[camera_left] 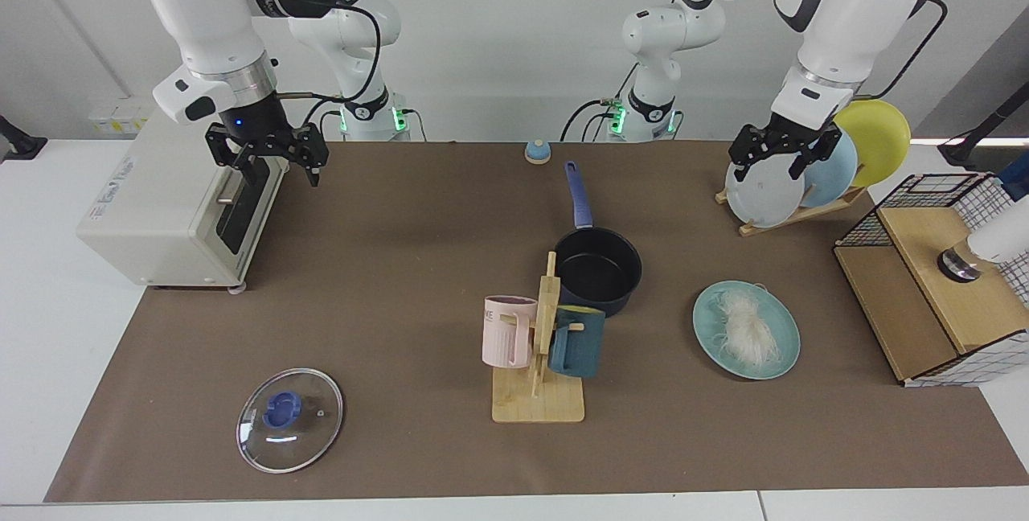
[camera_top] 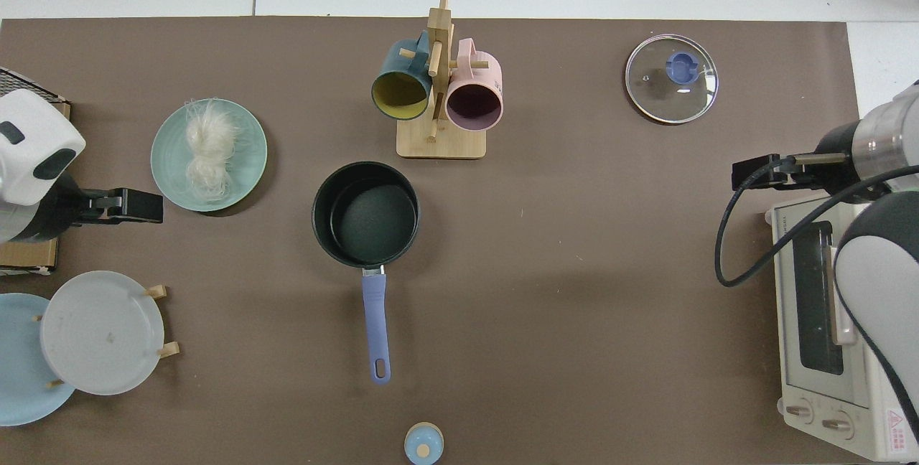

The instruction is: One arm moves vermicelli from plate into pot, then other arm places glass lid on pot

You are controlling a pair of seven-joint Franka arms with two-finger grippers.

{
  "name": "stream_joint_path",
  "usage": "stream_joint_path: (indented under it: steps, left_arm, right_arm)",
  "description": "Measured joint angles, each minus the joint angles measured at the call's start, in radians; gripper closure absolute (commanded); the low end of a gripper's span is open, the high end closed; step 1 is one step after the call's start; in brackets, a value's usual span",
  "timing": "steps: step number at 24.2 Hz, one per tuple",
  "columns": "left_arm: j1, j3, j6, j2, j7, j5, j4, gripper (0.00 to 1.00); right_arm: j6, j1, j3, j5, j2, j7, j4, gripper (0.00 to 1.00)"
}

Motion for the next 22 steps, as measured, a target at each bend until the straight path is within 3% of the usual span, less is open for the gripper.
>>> stream_joint_path:
  steps: [22]
  left_arm:
    - [0.000, 0.000, -0.012, -0.002, 0.004, 0.000, 0.008, 0.00]
  right_arm:
    - [0.002, 0.000, 0.001, 0.000, 0.002, 0.000, 0.000, 0.00]
